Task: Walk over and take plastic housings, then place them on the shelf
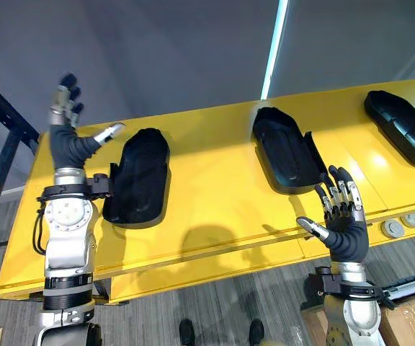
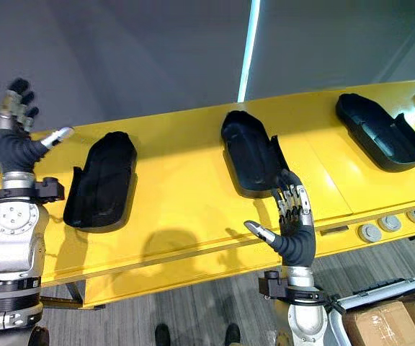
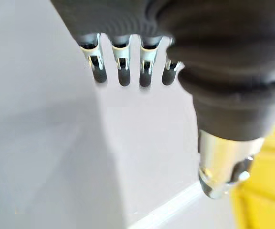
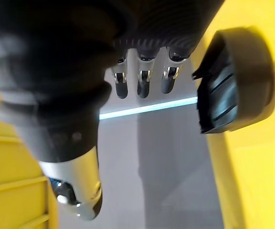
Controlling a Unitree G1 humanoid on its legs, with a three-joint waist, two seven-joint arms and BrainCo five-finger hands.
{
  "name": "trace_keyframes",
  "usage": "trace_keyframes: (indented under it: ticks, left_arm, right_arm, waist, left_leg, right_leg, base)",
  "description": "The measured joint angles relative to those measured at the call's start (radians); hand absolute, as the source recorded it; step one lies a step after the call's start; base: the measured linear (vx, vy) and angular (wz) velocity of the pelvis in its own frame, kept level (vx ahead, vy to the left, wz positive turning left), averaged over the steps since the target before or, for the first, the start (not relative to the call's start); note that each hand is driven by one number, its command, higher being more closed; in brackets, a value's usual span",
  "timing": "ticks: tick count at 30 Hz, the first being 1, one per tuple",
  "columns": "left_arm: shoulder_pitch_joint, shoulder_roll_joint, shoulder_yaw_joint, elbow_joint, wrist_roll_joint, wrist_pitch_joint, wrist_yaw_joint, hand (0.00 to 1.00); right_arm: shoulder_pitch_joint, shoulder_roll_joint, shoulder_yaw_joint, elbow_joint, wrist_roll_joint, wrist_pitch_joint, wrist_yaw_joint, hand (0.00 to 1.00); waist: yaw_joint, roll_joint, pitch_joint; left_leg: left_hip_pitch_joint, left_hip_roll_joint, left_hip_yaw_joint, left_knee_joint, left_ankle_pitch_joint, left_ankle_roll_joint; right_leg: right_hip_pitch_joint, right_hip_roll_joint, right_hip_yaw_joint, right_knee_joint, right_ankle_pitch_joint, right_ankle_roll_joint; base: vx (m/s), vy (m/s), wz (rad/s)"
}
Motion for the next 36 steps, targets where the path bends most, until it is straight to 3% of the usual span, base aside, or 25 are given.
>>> trace_keyframes:
  ticks: [4,7,9,13,24,29,36]
  left_arm:
    - [0.182,-0.115,0.068,-0.217,0.026,-0.073,0.046,1.0]
    - [0.388,-0.256,0.049,-0.339,0.024,-0.12,0.048,1.0]
    - [0.559,-0.359,-0.035,-0.4,0.006,-0.145,0.016,1.0]
    - [0.799,-0.472,-0.193,-0.418,-0.149,-0.17,-0.071,1.0]
    - [0.959,-0.45,-0.254,-0.293,-0.307,-0.136,-0.287,1.0]
    - [0.904,-0.398,-0.258,-0.252,-0.32,-0.124,-0.304,1.0]
    - [0.735,-0.382,-0.248,-0.199,-0.318,-0.119,-0.285,1.0]
  right_arm:
    - [0.001,0.001,-0.01,0.001,0.0,0.0,0.007,0.0]
    - [0.006,0.017,-0.009,0.002,0.0,0.0,0.02,0.0]
    - [0.031,0.044,-0.008,0.002,0.001,0.0,0.032,0.0]
    - [0.049,0.068,0.023,0.003,0.001,0.0,0.038,0.0]
    - [0.068,0.058,0.082,0.045,0.002,0.0,0.047,0.0]
    - [0.061,0.048,0.09,0.045,0.002,0.0,0.046,0.0]
    - [-0.01,0.048,0.085,0.045,0.002,0.0,0.035,0.0]
  waist:
    - [0.005,0.012,-0.024]
    - [0.014,0.02,-0.052]
    - [0.014,0.017,-0.067]
    - [0.027,0.014,-0.076]
    - [0.04,-0.009,-0.07]
    - [0.036,-0.036,-0.038]
    - [0.033,-0.041,0.008]
  left_leg:
    - [0.021,0.0,-0.01,0.0,0.0,0.0]
    - [0.025,0.0,-0.017,-0.004,0.0,0.0]
    - [0.023,0.0,-0.036,-0.005,0.0,0.0]
    - [0.014,0.0,-0.038,-0.005,0.001,0.002]
    - [-0.028,0.0,-0.062,-0.004,0.01,-0.003]
    - [-0.066,0.001,-0.058,-0.004,0.013,-0.001]
    - [-0.105,0.0,-0.03,0.0,0.019,-0.002]
  right_leg:
    - [0.028,0.0,-0.01,-0.008,-0.001,0.0]
    - [0.04,0.0,-0.017,-0.011,-0.002,0.001]
    - [0.054,-0.002,-0.038,-0.015,-0.009,0.004]
    - [0.049,-0.001,-0.041,-0.017,-0.013,0.011]
    - [0.022,-0.002,-0.066,-0.013,-0.007,0.011]
    - [-0.028,-0.003,-0.059,0.0,-0.006,0.01]
    - [-0.087,-0.004,-0.031,0.005,0.003,0.008]
  base:
    - [-0.01,0.017,0.09]
    - [-0.04,0.012,0.11]
    - [-0.06,0.01,0.24]
    - [-0.03,0.011,0.04]
    - [0.0,0.004,0.07]
    - [-0.01,0.011,-0.02]
    - [-0.01,0.017,-0.12]
